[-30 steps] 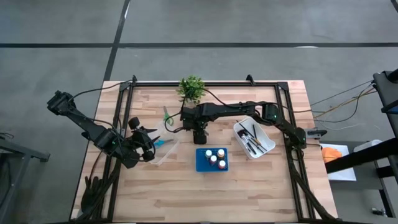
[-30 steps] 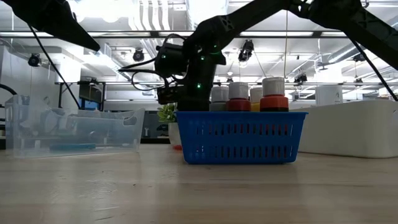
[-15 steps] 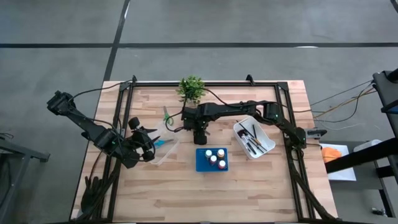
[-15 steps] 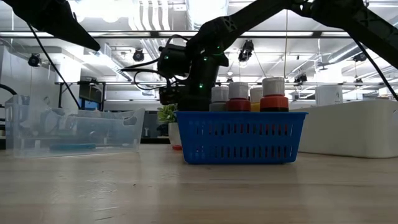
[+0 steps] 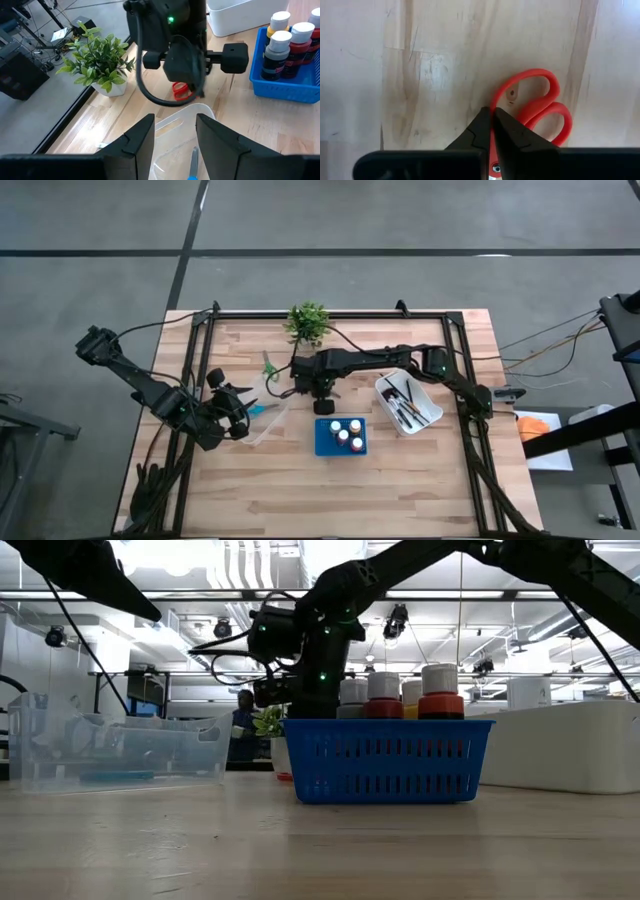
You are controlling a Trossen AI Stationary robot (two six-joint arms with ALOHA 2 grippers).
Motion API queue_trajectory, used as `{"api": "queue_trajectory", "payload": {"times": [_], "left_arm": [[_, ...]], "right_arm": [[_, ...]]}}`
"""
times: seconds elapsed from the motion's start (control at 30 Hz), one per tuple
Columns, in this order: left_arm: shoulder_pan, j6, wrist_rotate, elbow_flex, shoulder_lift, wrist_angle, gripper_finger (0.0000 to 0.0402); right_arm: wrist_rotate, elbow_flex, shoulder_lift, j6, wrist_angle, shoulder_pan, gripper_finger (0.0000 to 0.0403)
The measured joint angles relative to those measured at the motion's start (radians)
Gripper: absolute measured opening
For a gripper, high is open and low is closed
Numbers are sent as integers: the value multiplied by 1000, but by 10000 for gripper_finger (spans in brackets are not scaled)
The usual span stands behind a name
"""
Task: Pick & Place Paint Supplies
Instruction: Put the orange scissors in the transparent bin
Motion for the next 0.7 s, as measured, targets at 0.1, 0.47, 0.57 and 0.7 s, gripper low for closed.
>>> {"api": "queue_trajectory", "payload": {"times": [0.1,0.47,0.57,0.7], "left_arm": [[0,0,0,0,0,0,152],[0,-1,7,-4,0,-5,152],[0,-2,20,-5,0,-5,152],[0,-2,27,-11,0,-11,152]], "right_arm": [[37,30,-1,-8,-21,20,9],[165,202,-15,-38,-163,113,8],[203,268,-19,-37,-221,138,8],[239,345,-20,-70,-228,170,8]]}}
